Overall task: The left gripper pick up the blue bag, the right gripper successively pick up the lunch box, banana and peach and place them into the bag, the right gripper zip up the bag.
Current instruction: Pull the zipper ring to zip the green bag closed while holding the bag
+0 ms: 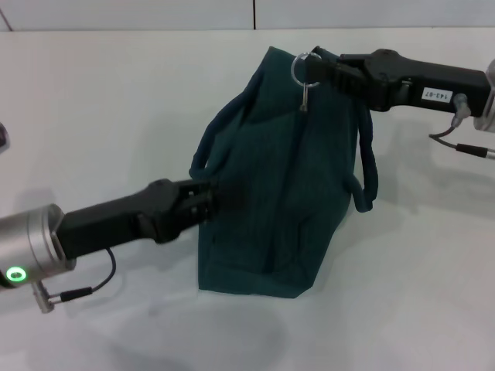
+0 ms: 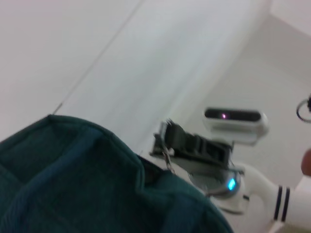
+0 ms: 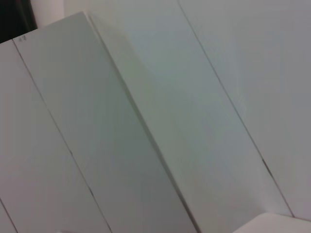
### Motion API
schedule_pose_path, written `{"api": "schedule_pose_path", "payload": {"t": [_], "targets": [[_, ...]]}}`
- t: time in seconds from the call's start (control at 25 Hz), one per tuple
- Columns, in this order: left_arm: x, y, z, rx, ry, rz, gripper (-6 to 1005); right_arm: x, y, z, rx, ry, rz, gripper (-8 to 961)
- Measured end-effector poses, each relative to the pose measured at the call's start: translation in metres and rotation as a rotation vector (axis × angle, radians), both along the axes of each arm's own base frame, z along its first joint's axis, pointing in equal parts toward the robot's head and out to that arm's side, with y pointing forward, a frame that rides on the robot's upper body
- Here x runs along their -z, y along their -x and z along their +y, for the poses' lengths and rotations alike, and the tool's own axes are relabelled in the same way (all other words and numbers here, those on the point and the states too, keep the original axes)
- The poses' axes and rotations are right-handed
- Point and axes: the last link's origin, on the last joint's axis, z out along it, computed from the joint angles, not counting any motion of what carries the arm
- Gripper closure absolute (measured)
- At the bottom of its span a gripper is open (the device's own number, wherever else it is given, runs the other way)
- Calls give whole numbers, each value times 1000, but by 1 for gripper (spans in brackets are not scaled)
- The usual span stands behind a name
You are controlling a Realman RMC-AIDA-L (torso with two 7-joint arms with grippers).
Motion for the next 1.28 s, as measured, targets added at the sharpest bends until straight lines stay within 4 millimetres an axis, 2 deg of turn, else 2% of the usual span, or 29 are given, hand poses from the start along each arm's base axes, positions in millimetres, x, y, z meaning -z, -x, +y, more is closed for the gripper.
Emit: {"api": "schedule_pose_path", "payload": {"t": [0.16,0.36,0.68,1.04,1.28], "targets": [[-6,1,4,-62,14,-39,887,1,-1,-3,-9,5,1,947],[-8,-3,11,-106,60,-73,676,2,-3,-6,-18,7,2,948],[-10,-3,24,-143,34,-48,245,2,-2,-10,-46,5,9,948],[-39,11,35,-145,-61,31,241,-2,11,-9,-106,-26,65,948],[-56,19,35,-133,-111,82,239,0,22,-2,-130,-49,59,947]]}}
